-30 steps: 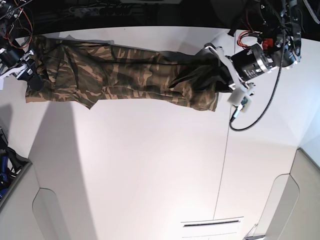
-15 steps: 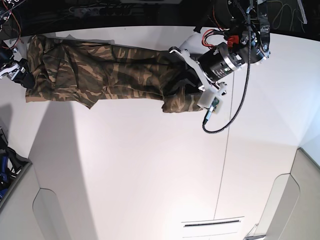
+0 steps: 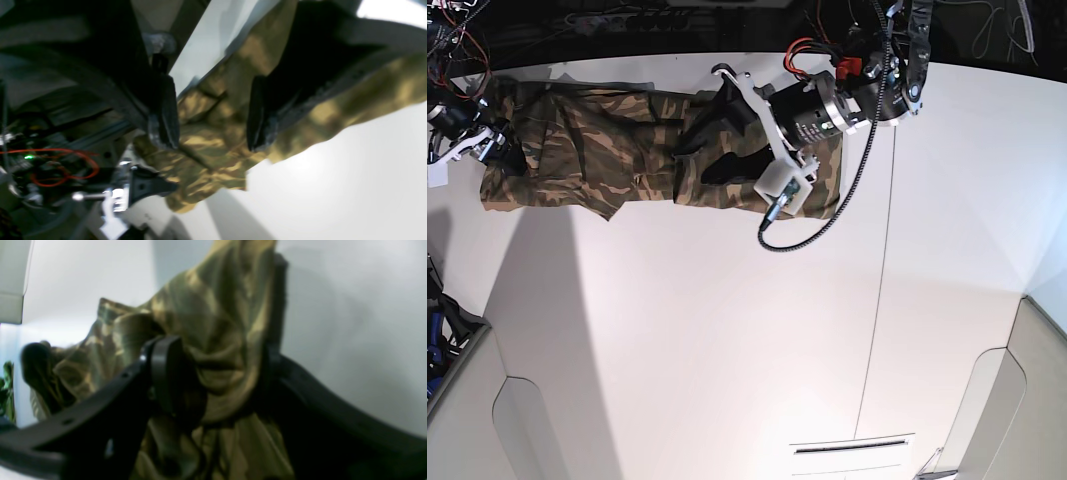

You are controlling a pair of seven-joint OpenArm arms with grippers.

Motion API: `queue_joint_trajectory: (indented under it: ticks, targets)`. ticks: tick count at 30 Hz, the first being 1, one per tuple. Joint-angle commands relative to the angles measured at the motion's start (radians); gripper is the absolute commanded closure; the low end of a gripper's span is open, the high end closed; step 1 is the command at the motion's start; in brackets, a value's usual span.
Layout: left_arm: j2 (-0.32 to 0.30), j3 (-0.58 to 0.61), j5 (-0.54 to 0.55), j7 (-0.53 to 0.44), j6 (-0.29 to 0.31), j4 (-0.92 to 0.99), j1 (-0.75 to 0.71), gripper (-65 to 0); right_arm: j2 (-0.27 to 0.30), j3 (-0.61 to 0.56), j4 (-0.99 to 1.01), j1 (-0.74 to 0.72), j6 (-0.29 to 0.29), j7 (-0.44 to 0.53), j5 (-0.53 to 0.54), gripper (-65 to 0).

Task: Fold the T-shirt properly
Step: 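Grasp the strip's end with the left gripper and fold it toward the right gripper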

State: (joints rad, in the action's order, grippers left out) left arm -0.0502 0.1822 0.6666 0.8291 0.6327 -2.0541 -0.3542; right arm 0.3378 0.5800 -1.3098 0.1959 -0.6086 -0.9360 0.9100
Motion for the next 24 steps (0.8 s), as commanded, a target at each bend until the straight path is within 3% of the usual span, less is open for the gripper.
queue_joint_trajectory:
  ticks: [1, 6, 12, 18, 24]
  targets:
    - [0.010, 0.007, 0.004, -0.024, 0.007, -0.014, 0.005, -35.4, 0.008, -0.014, -0.002, 0.001, 0.003, -0.035, -0.019, -32.1]
    - [0.016, 0.002, -0.074, -0.017, 0.006, -0.014, 0.005, -35.3, 0.008, -0.025, -0.002, -0.001, 0.003, -0.037, 0.022, -30.2]
    - [0.016, -0.080, -0.109, -0.017, 0.006, -0.014, 0.005, -35.3, 0.008, -0.025, -0.002, -0.002, 0.003, -0.036, 0.017, 0.0]
    - [0.016, -0.202, -0.109, -0.017, 0.006, -0.014, 0.005, -35.3, 0.020, -0.018, -0.002, -0.005, 0.002, -0.018, -0.016, 0.0]
    - [0.017, -0.361, -0.108, 0.038, 0.006, -0.014, 0.005, -35.3, 0.097, 0.016, -0.002, -0.029, 0.003, -0.031, 0.019, 0.0]
